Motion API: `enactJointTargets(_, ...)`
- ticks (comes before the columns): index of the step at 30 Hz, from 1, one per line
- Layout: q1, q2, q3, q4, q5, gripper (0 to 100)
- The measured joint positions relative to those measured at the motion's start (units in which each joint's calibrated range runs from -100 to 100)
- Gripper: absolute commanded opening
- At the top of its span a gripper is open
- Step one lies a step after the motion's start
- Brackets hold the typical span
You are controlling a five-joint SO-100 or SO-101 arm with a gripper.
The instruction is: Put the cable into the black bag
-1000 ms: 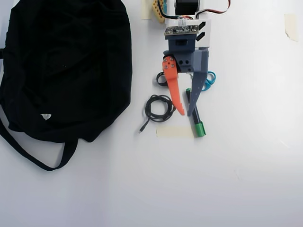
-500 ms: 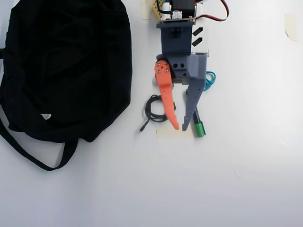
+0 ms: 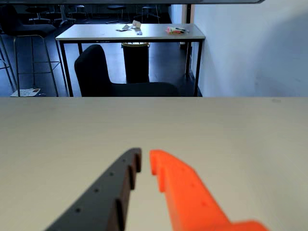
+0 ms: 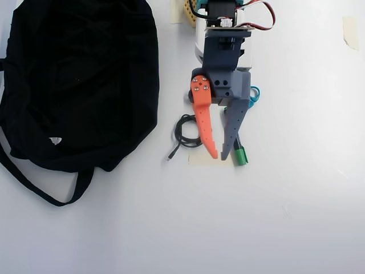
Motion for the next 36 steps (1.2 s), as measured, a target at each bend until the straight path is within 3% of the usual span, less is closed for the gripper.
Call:
enactJointTargets(13,1.2,0.0,0.9,3.2,0.1,2)
enactJointTargets(27,-0.4,0.0,-5.6,42.7,-0.1,2)
enactJointTargets(36,-2.6,0.0,-9.7,62.1,-0.1,2)
